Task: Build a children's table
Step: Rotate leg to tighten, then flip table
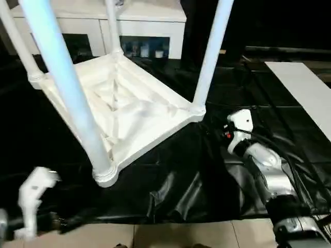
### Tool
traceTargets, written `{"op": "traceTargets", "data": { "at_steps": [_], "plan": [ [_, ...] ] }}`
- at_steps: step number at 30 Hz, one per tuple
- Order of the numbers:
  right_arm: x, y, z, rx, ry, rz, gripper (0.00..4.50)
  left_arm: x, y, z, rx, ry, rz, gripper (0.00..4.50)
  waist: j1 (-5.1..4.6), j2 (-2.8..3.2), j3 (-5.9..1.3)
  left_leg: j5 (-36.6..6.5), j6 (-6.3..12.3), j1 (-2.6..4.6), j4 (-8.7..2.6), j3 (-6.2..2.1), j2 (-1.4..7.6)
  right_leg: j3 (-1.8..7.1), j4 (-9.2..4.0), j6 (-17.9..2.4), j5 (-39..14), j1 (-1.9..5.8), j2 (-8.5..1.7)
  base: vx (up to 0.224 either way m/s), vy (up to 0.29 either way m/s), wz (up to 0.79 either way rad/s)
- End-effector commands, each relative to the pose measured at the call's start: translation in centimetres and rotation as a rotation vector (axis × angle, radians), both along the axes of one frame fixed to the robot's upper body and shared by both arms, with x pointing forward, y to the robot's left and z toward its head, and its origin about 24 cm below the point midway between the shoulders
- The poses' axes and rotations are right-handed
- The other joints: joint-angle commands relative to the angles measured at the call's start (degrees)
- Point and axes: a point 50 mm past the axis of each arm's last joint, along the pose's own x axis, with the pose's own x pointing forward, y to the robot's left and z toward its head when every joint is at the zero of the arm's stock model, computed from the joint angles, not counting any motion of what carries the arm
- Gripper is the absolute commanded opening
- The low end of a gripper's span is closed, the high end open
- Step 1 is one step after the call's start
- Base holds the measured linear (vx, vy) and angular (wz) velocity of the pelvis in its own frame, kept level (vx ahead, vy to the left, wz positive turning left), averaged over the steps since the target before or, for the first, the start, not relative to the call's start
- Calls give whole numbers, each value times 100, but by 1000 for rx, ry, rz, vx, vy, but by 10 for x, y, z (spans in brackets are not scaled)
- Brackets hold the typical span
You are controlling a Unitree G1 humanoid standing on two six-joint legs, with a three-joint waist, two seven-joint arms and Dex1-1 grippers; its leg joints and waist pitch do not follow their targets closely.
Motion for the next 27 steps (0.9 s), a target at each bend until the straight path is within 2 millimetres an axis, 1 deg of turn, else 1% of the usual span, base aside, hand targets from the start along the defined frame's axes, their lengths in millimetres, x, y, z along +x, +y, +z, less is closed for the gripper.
{"op": "traceTargets", "data": {
  "at_steps": [1, 2, 3, 4, 6, 8, 9, 10, 11, 12, 13, 15, 16, 18, 19, 21, 22, 24, 25, 27],
  "plan": [
    [1, 2, 3, -11, -1, -5, 394, 7, 10, 8, 46, -62, 31, 446, -13, 95, -257, -2295, 59, 98, -536, -101, 238, 241, -503, -855, -2287, 116, -253, 0, 0, 0],
    [0, 3, 3, -12, 5, -4, 394, 9, 10, 10, 39, -76, 23, 446, -9, 85, -262, -2240, 56, 93, -543, -102, 240, 242, -489, -913, -2145, 131, -256, 0, 0, 0],
    [1, 4, 1, -29, 17, -8, 394, 13, 6, 13, 26, -103, 2, 446, 0, 95, -273, -2152, 55, 91, -543, -102, 253, 245, -463, -994, -1918, 142, -264, 0, 0, 0],
    [1, 4, 0, -38, 20, -13, 394, 15, 5, 14, 21, -112, -2, 446, 2, 98, -270, -2125, 52, 88, -548, -100, 256, 241, -451, -1024, -1843, 143, -257, 0, 0, 0],
    [5, 6, -5, -92, 48, -70, 394, 29, -9, 22, -26, -199, -26, 446, 31, 98, -282, -2004, 15, 113, -537, -73, 245, 240, -438, -1112, -1634, 142, -258, 0, 0, 0],
    [6, 7, -6, -94, 61, -94, 394, 35, -18, 27, -81, -243, -38, 446, 36, 91, -292, -1979, -36, 99, -538, -79, 241, 238, -415, -1111, -1581, 169, -265, 0, 0, 0],
    [7, 9, -6, -93, 65, -99, 394, 37, -22, 30, -109, -258, -46, 446, 25, 79, -299, -1905, -51, 79, -540, -84, 237, 241, -391, -1117, -1486, 195, -271, 0, 0, 0],
    [7, 9, -6, -94, 66, -102, 394, 38, -26, 31, -130, -265, -53, 446, 33, 85, -309, -1880, -51, 93, -530, -80, 237, 241, -391, -1126, -1435, 191, -272, 0, 0, 0],
    [7, 11, -6, -99, 65, -106, 394, 38, -29, 32, -150, -265, -67, 446, 20, 70, -313, -1782, -23, 66, -521, -77, 233, 241, -373, -1153, -1286, 210, -269, 0, 0, 0],
    [7, 11, -6, -100, 64, -106, 394, 37, -31, 31, -157, -260, -78, 446, 20, 63, -315, -1746, -7, 63, -517, -71, 230, 240, -373, -1156, -1253, 216, -269, 0, 0, 0],
    [6, 12, -5, -97, 64, -105, 394, 37, -33, 31, -159, -257, -85, 446, 3, 48, -323, -1663, 30, 44, -507, -67, 220, 240, -367, -1146, -1230, 235, -268, 0, 0, 0],
    [6, 14, -5, -97, 63, -104, 394, 38, -36, 30, -167, -256, -79, 446, -8, 41, -313, -1647, 70, 55, -495, -58, 228, 242, -383, -1122, -1349, 221, -268, 0, 0, 0],
    [5, 15, -5, -92, 63, -103, 394, 39, -41, 31, -189, -264, -72, 446, -7, 41, -308, -1677, 76, 62, -495, -56, 228, 241, -393, -1107, -1411, 213, -263, 0, 0, 0],
    [5, 15, -5, -93, 64, -102, 394, 41, -47, 31, -204, -276, -63, 446, 0, 38, -303, -1736, 47, 67, -501, -58, 236, 240, -398, -1083, -1529, 207, -259, 0, 0, 0],
    [6, 15, -5, -95, 64, -102, 394, 43, -50, 31, -215, -285, -57, 446, 5, 48, -304, -1767, 19, 82, -503, -61, 242, 239, -402, -1071, -1535, 197, -255, 0, 0, 0],
    [6, 15, -4, -98, 65, -103, 394, 45, -56, 31, -242, -297, -43, 446, 29, 44, -306, -1786, -6, 93, -499, -56, 240, 240, -404, -1054, -1503, 190, -249, 0, 0, 0],
    [6, 15, -4, -99, 66, -104, 394, 46, -59, 31, -255, -298, -36, 446, 31, 43, -310, -1767, -5, 87, -499, -60, 236, 238, -396, -1050, -1468, 197, -250, 0, 0, 0],
    [6, 15, -4, -101, 69, -101, 394, 55, -64, 27, -231, -320, 22, 446, 29, 31, -310, -1776, -6, 73, -502, -63, 237, 236, -398, -1006, -1476, 208, -245, 0, 0, 0],
    [6, 15, -4, -100, 69, -101, 394, 58, -66, 25, -216, -338, 42, 446, 40, 28, -314, -1765, -8, 82, -498, -61, 237, 237, -405, -995, -1485, 209, -250, 0, 0, 0],
    [6, 16, -4, -99, 70, -102, 394, 67, -68, 22, -192, -358, 110, 446, 43, 22, -321, -1646, -4, 56, -492, -67, 233, 239, -401, -946, -1424, 237, -262, 0, 0, 0]
  ]
}}
